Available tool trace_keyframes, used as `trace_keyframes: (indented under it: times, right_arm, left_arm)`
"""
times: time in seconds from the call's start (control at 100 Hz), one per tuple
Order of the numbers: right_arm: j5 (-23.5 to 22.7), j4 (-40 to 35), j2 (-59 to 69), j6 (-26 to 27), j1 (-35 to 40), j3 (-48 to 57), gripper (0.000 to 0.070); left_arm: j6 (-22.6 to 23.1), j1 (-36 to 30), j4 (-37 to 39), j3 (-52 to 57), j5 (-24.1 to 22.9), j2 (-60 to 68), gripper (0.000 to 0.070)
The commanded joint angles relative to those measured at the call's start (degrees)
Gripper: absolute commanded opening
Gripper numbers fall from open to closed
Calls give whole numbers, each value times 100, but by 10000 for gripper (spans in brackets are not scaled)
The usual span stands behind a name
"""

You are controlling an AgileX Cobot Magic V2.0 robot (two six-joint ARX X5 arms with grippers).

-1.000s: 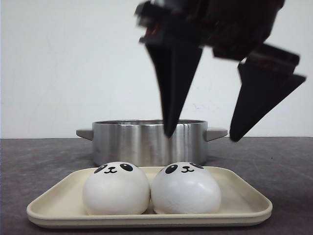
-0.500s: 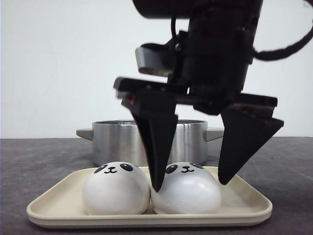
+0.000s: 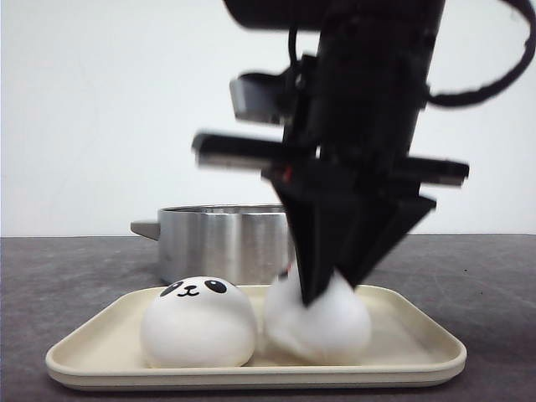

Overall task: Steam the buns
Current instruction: 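Lower the right gripper onto the nearer panda bun beside it and grasp, then lift the bun with the right gripper into the steamer and release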

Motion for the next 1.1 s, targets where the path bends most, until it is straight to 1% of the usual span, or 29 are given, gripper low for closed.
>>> trace_keyframes:
  times: [0.0,0.11,0.22,0.33,0.41,0.47,0.55,0.69,0.74,0.82,0.97,1.09]
  right_arm:
    - [129,50,-295,-2,107,339,11]
    - [380,46,-765,-140,164,776,8]
    - [518,31,-1025,-358,157,1401,7]
    - [896,-37,-1027,-833,9,2155,7]
    - [984,57,-916,-1235,-236,2570,7]
    - [975,70,-769,-1403,-476,2809,7]
    - [776,48,-529,-1541,-874,3003,7]
    - [103,90,-15,-1565,-1497,3029,7]
    - [-66,94,234,-1565,-1644,3029,7]
    - [-142,70,634,-1569,-1814,3029,7]
    - [-518,83,1392,-1591,-1967,3029,7]
    - [-529,131,1880,-1635,-2004,3029,7]
  left_arm:
    - [44,-52,59,118,-22,39,511]
    - [66,-52,92,118,-22,39,511]
    - [87,-52,120,118,-22,39,511]
    - [87,-52,118,118,-22,39,511]
    - [92,-52,118,118,-22,39,511]
    - [127,-52,120,118,-22,39,511]
    - [173,-52,120,118,-22,39,511]
    - [173,-52,118,118,-22,42,511]
    - [175,-52,118,118,-22,42,511]
    - [186,-52,118,118,-22,48,511]
    - [186,-52,116,118,-22,72,511]
    - [186,-52,105,118,-22,105,511]
